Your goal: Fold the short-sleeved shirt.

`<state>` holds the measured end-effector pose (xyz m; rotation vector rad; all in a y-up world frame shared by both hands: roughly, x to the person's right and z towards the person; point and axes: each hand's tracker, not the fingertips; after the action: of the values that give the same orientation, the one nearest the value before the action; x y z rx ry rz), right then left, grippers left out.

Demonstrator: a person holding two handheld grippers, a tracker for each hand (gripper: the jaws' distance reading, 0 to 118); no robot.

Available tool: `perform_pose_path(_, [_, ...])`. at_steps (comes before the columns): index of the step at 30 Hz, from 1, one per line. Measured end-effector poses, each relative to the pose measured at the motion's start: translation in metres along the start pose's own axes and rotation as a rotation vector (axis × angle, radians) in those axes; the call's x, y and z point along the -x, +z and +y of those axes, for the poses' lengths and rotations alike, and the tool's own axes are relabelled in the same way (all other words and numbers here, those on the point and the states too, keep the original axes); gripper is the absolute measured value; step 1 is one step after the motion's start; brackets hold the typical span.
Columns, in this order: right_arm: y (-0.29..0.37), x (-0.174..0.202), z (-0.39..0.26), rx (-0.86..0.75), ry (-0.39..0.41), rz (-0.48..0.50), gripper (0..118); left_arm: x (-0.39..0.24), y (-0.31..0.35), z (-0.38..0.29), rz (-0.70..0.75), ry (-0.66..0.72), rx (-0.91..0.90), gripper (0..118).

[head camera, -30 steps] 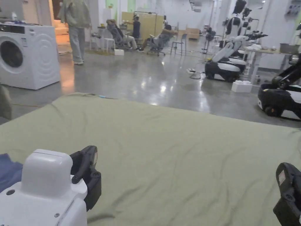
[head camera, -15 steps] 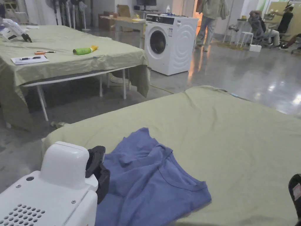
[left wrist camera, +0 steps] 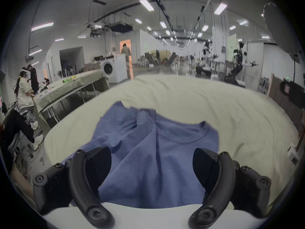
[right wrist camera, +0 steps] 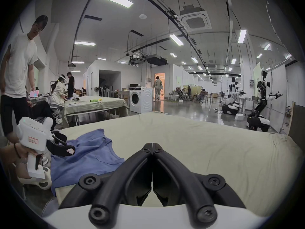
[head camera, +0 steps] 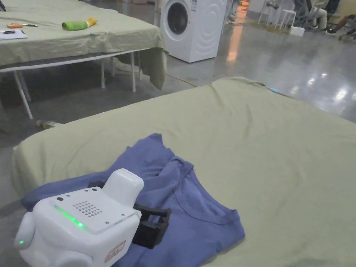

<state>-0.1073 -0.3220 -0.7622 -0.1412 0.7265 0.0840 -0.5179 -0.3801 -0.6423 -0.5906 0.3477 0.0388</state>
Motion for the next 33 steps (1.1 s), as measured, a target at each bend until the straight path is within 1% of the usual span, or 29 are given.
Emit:
perform_pose_path(3, [-0.001, -0.001, -0.003, 0.020, -0.001, -0.002, 3, -0.002, -0.036, -0.004, -0.045, 0.015, 0.139, 112])
perform_pose_path(5, [-0.001, 0.000, -0.004, 0.027, 0.005, 0.003, 3, -0.003, -0.064, -0.017, -0.087, 0.063, 0.248, 112])
perform_pose_path(6, [-0.001, 0.001, -0.004, 0.030, 0.010, 0.004, 3, -0.005, -0.074, -0.022, -0.059, 0.073, 0.302, 112])
perform_pose_path(7, [0.000, 0.001, -0.004, 0.035, 0.016, 0.007, 3, -0.009, -0.070, -0.022, -0.051, 0.053, 0.246, 113])
perform_pose_path(8, [0.002, 0.002, -0.005, 0.038, 0.023, 0.011, 3, -0.013, -0.060, -0.015, -0.030, 0.044, 0.231, 113])
perform_pose_path(9, [0.004, 0.002, -0.005, 0.041, 0.027, 0.013, 3, -0.013, -0.057, -0.012, -0.033, 0.063, 0.244, 110])
perform_pose_path(10, [0.005, 0.002, -0.006, 0.046, 0.030, 0.016, 3, -0.012, -0.050, -0.011, -0.045, 0.117, 0.219, 102])
perform_pose_path(11, [0.005, 0.002, -0.007, 0.053, 0.027, 0.019, 3, -0.008, -0.043, -0.013, -0.030, 0.167, 0.151, 86])
perform_pose_path(12, [0.005, 0.002, -0.008, 0.060, 0.021, 0.022, 3, -0.004, -0.038, -0.014, -0.012, 0.215, 0.134, 52])
perform_pose_path(13, [0.006, 0.001, -0.010, 0.064, 0.010, 0.023, 3, 0.003, -0.036, -0.014, -0.011, 0.272, 0.148, 22])
perform_pose_path(14, [0.006, 0.001, -0.011, 0.070, -0.001, 0.022, 3, 0.010, -0.032, -0.013, -0.056, 0.371, 0.152, 10])
perform_pose_path(15, [0.007, 0.001, -0.012, 0.073, -0.009, 0.021, 3, 0.017, -0.032, -0.015, -0.084, 0.478, 0.164, 10])
perform_pose_path(16, [0.008, 0.001, -0.013, 0.075, -0.017, 0.020, 3, 0.023, -0.036, -0.018, -0.122, 0.546, 0.198, 9])
perform_pose_path(18, [0.010, -0.001, -0.014, 0.079, -0.030, 0.016, 3, 0.033, -0.047, -0.025, -0.131, 0.581, 0.208, 9])
perform_pose_path(21, [0.014, -0.007, -0.014, 0.080, -0.049, 0.006, 3, 0.031, -0.040, -0.020, -0.126, 0.555, 0.183, 9])
perform_pose_path(23, [0.019, -0.014, -0.014, 0.080, -0.067, -0.010, 3, 0.028, -0.033, -0.017, -0.264, 0.688, 0.112, 9])
perform_pose_path(25, [0.027, -0.023, -0.014, 0.075, -0.081, -0.039, 3, 0.030, -0.030, -0.013, -0.337, 0.830, 0.064, 9])
perform_pose_path(28, [0.046, -0.038, -0.012, 0.061, -0.108, -0.091, 3, 0.030, -0.025, -0.003, -0.347, 0.882, -0.007, 9])
perform_pose_path(30, [0.064, -0.050, -0.011, 0.050, -0.121, -0.134, 3, 0.017, -0.026, 0.009, -0.384, 0.929, -0.045, 9])
perform_pose_path(33, [0.096, -0.069, -0.010, 0.038, -0.116, -0.241, 3, -0.020, -0.026, 0.039, -0.427, 0.829, -0.094, 9])
